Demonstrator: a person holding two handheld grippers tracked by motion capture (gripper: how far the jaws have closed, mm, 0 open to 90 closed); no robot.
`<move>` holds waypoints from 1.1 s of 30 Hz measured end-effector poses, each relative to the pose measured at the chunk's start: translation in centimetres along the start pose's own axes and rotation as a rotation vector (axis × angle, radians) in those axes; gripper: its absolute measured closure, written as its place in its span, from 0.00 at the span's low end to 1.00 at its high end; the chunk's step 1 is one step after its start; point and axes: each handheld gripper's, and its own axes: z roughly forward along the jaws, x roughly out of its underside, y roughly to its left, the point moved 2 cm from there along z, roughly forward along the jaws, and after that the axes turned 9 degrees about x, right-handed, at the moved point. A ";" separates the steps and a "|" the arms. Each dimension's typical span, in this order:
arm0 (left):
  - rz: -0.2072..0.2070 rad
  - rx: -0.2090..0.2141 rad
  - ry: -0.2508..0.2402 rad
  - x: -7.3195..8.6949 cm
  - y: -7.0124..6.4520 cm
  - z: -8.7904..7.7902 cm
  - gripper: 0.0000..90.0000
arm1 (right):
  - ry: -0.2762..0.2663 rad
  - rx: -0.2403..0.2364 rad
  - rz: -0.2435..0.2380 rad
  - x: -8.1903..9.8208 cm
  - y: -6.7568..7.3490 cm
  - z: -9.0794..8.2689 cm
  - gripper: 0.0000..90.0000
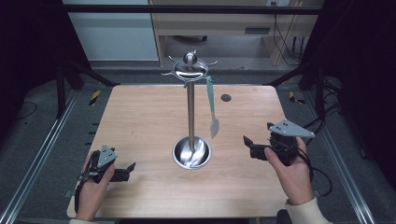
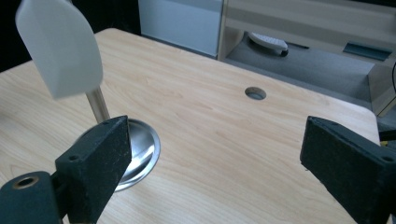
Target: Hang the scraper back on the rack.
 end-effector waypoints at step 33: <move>0.001 0.003 -0.003 0.0 0.0 -0.1 0.03 | 0.234 0.001 0.025 7.7 0.6 8.2 0.10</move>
